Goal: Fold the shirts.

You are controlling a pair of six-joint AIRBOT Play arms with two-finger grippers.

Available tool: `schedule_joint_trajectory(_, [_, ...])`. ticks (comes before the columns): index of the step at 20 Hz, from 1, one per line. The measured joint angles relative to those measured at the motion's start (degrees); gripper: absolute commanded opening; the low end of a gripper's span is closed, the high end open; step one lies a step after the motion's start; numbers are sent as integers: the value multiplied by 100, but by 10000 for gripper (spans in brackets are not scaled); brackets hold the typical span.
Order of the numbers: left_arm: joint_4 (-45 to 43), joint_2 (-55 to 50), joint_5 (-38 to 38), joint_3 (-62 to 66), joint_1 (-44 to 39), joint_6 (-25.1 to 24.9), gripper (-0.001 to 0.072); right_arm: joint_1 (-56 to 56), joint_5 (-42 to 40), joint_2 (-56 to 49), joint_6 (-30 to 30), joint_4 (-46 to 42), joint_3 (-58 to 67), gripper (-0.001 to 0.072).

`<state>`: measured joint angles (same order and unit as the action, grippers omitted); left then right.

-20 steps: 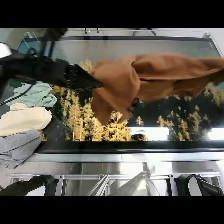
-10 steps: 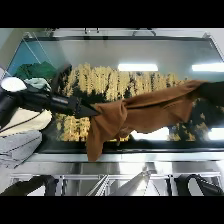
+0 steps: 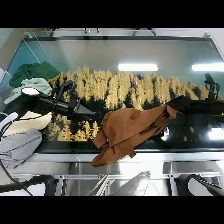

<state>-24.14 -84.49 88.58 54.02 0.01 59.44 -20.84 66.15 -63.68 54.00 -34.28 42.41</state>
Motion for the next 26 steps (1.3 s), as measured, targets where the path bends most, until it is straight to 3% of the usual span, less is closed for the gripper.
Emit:
schedule_joint_trajectory(4, [-15,-168,138,92,-306,48,720,-289,337,109,496,-896,-372,519])
schedule_joint_trajectory(8, [-35,-212,-219,-284,-1001,17,719,-374,-44,302,855,-1375,-905,520])
schedule_joint_trajectory(16, [7,-225,-1731,-765,-1580,-85,701,-188,-734,-337,807,-758,-1147,515])
schedule_joint_trajectory(18, [15,-258,-1884,-785,-1606,-103,701,33,-909,-619,769,-658,-1156,428])
schedule_joint_trajectory(22, [74,-597,-1965,-798,-1657,-103,700,446,-1121,-1023,745,-455,-1147,405])
schedule_joint_trajectory(23, [164,-710,-1952,-793,-1690,-109,698,509,-1178,-1073,730,-448,-1147,189])
schedule_joint_trajectory(24, [275,-826,-1906,-758,-1731,-170,583,553,-1274,-1113,728,-485,-1152,33])
schedule_joint_trajectory(25, [385,-920,-1893,-688,-1777,-225,294,579,-1298,-1143,730,-485,-1156,22])
schedule_joint_trajectory(26, [459,-1008,-1871,-579,-1829,-291,61,608,-1342,-1150,726,-522,-1156,22])
